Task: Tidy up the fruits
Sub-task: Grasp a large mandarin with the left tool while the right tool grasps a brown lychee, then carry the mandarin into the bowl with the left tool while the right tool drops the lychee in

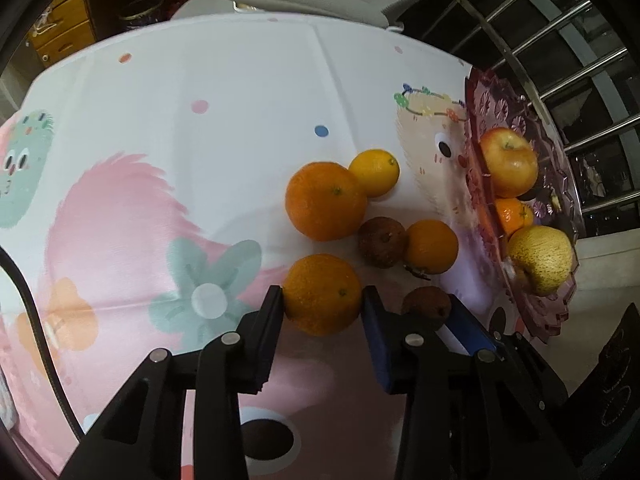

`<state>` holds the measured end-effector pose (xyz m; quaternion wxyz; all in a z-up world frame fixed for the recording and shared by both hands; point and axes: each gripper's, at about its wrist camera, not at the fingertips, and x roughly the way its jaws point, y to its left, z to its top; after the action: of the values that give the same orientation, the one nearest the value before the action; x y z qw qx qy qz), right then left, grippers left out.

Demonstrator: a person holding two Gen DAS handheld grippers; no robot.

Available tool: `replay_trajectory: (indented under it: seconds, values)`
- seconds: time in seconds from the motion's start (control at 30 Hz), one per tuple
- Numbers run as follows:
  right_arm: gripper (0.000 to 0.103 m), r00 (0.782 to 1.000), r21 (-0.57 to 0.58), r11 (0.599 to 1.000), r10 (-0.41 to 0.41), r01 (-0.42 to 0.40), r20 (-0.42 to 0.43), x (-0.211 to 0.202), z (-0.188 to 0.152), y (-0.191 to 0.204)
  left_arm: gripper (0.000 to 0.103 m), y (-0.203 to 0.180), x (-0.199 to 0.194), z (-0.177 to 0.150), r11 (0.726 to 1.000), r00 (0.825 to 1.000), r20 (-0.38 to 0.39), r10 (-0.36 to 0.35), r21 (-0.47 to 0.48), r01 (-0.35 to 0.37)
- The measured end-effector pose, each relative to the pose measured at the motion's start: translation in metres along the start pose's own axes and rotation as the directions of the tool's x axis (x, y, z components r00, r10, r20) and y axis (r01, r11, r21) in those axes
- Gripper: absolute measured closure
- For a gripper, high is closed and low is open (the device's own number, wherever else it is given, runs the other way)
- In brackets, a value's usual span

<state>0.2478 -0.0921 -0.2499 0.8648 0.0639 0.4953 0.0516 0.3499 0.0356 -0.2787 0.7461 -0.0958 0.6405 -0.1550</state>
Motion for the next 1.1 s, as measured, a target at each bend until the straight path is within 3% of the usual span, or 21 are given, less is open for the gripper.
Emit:
replay_trajectory:
  seconds: [0.3, 0.57, 0.87, 1.1]
  values:
    - [0.072, 0.994, -0.049, 0.998, 0.047, -0.042, 0.098, -0.049, 0.004, 0.012, 0.065, -0.009, -0.05, -0.006, 1.0, 0.995, 0.102, -0.005, 0.012, 0.004]
    - [0.072, 0.978, -0.079, 0.997, 0.031, -0.015, 0.209, -0.101, 0.007, 0.009, 0.065, -0.033, -0.082, -0.005, 0.996, 0.983, 0.174, -0.053, 0.076, 0.04]
    - [0.072, 0.958, -0.009, 0.997, -0.069, 0.074, 0.279, -0.136, 0.008, -0.029, 0.065, -0.086, -0.092, 0.007, 0.976, 0.966, 0.214, -0.142, 0.191, 0.101]
    - [0.072, 0.947, 0.069, 0.987, -0.159, 0.145, 0.28, -0.14, 0.008, -0.062, 0.065, -0.119, -0.083, 0.017, 0.957, 0.957, 0.217, -0.194, 0.257, 0.136]
